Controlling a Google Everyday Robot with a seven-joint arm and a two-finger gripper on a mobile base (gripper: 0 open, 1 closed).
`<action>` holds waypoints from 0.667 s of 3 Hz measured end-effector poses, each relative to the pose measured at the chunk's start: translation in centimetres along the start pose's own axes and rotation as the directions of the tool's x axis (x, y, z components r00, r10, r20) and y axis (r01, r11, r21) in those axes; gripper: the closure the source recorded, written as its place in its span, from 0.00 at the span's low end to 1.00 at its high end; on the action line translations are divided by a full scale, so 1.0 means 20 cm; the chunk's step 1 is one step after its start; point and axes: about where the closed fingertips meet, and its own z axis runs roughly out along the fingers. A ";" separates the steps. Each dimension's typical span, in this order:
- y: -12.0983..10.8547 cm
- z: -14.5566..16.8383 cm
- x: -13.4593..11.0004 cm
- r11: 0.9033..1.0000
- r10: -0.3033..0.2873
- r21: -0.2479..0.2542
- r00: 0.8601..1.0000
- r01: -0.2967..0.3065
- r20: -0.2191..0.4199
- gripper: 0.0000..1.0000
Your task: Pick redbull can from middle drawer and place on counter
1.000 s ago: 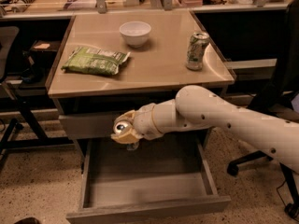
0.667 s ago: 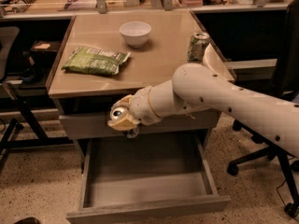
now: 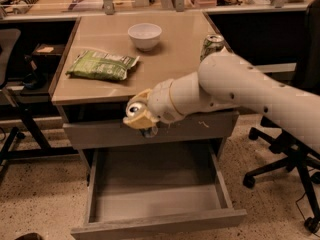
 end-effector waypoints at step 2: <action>-0.17 -0.33 -0.19 0.992 -0.054 0.107 0.997 0.059 -0.054 1.00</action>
Offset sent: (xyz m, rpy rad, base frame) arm 0.0336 -0.0562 0.1194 -0.1084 -0.1982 -0.1049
